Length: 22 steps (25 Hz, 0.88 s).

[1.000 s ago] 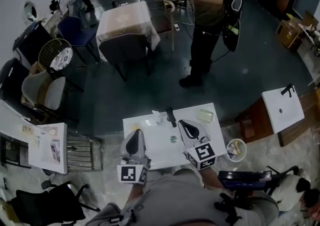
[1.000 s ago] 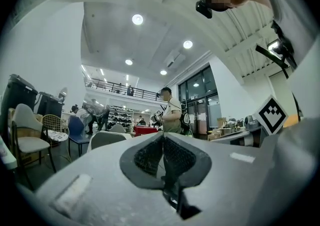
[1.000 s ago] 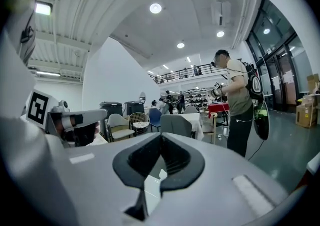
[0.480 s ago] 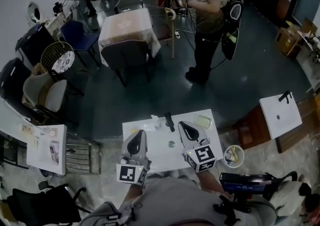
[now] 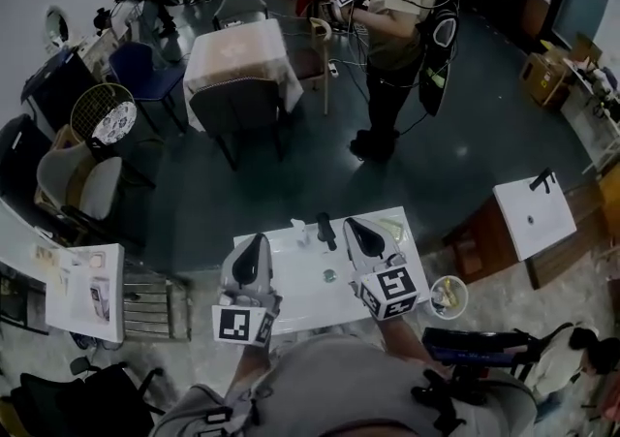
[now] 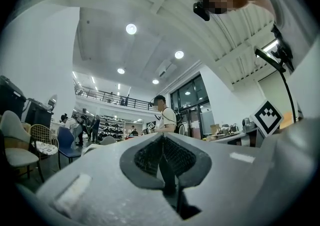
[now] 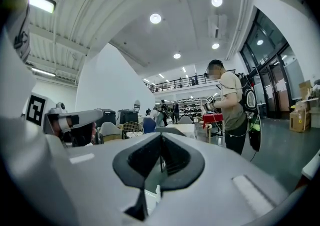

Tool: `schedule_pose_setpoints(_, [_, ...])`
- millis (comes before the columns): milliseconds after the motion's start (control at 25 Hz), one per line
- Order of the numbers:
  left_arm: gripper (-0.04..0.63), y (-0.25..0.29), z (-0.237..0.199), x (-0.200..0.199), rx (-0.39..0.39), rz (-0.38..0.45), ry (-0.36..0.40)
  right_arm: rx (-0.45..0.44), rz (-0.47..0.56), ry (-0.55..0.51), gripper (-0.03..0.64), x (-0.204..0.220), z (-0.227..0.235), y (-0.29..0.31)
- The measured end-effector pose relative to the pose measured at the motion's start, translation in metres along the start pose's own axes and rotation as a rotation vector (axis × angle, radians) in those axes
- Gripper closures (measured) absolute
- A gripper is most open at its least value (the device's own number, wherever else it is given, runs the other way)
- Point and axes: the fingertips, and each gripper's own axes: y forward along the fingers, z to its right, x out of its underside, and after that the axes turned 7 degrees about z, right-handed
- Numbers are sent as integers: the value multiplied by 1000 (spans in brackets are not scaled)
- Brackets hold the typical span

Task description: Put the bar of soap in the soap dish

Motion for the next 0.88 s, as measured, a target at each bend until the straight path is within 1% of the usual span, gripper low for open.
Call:
schedule_pose_setpoints(80, [595,-1,-5,9,-11,-32,6,4,-10,-6,615,2,-1,-1])
schedule_pose_setpoints(120, [509,-1,-5,18,-1,-70,14,8,-15,-8,615,4,-1,-2])
schedule_pose_setpoints(160, [279,1,-3,26,22,-109,21,13,-19,-10,615,5,-1,-3])
schedule_pose_setpoints(200, [250,3,-1,30,48,-133,25,20,-20,-12,614,7,0,-4])
schedule_pose_setpoints(240, [252,5,-1,30,61,-139,25,26,-20,-13,615,7,1,-4])
schedule_pose_setpoints(360, [255,6,-13,29,49,-123,11,39,-10,-17,615,8,3,1])
schedule_pose_setpoints(480, [265,2,-23,42,57,-124,1,51,-19,-14,615,13,4,3])
schedule_pose_setpoints(600, [275,-4,-29,50,86,-176,24,58,-32,2,615,20,1,3])
schedule_pose_setpoints(720, [273,-5,-40,56,103,-211,54,60,-40,5,615,24,0,6])
schedule_pose_setpoints(880, [273,-8,-44,70,117,-293,32,76,-56,12,615,33,1,2])
